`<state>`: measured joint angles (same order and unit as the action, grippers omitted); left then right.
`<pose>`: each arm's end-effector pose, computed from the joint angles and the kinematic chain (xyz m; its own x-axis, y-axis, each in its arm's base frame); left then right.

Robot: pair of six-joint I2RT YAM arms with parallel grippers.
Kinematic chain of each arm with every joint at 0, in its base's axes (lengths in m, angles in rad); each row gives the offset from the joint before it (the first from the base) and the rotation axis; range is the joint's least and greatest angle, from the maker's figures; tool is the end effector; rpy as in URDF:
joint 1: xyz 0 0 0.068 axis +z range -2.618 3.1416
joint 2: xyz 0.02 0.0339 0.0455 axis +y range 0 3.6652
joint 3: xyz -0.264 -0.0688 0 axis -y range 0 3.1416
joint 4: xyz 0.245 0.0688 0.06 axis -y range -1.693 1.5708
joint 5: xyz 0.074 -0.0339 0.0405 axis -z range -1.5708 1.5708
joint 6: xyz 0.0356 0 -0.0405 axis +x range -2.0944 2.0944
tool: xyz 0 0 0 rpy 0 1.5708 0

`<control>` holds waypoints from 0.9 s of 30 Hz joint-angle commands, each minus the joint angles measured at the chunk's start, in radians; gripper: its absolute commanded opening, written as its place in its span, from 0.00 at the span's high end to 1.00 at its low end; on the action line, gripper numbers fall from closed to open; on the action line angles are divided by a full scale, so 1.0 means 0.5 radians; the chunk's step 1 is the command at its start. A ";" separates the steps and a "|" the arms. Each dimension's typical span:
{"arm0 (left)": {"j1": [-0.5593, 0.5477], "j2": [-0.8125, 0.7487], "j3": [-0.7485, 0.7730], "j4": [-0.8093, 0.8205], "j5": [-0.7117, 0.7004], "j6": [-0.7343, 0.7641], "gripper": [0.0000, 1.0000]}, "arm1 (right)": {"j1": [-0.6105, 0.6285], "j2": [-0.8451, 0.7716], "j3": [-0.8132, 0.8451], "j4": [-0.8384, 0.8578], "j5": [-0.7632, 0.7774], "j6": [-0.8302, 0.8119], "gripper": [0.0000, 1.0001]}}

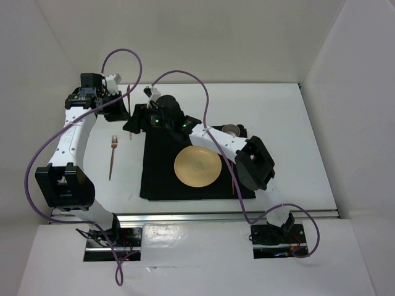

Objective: Set the dinner table for one person

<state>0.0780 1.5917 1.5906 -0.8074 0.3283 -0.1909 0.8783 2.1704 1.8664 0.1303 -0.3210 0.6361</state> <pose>0.3448 0.0154 0.3593 -0.7361 -0.2377 -0.6338 0.0087 0.9329 -0.3600 0.3277 0.4127 0.2967 -0.6405 0.1108 -0.7599 -0.6816 0.3740 0.6290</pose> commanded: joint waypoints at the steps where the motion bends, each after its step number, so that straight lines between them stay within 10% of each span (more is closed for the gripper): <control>1: 0.004 0.007 0.068 0.056 0.018 -0.038 1.00 | 0.020 0.068 0.102 0.006 -0.042 0.010 0.38; 18: 0.004 0.026 0.108 0.019 0.037 -0.020 1.00 | 0.020 0.187 0.234 -0.135 -0.048 0.010 0.46; 27: 0.004 -0.060 0.050 0.001 0.077 -0.020 1.00 | 0.020 0.249 0.277 -0.092 -0.070 0.032 0.85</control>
<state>0.0814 1.6085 1.5993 -0.8135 0.3332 -0.1890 0.8795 2.2990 1.9533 0.0624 -0.3557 0.6518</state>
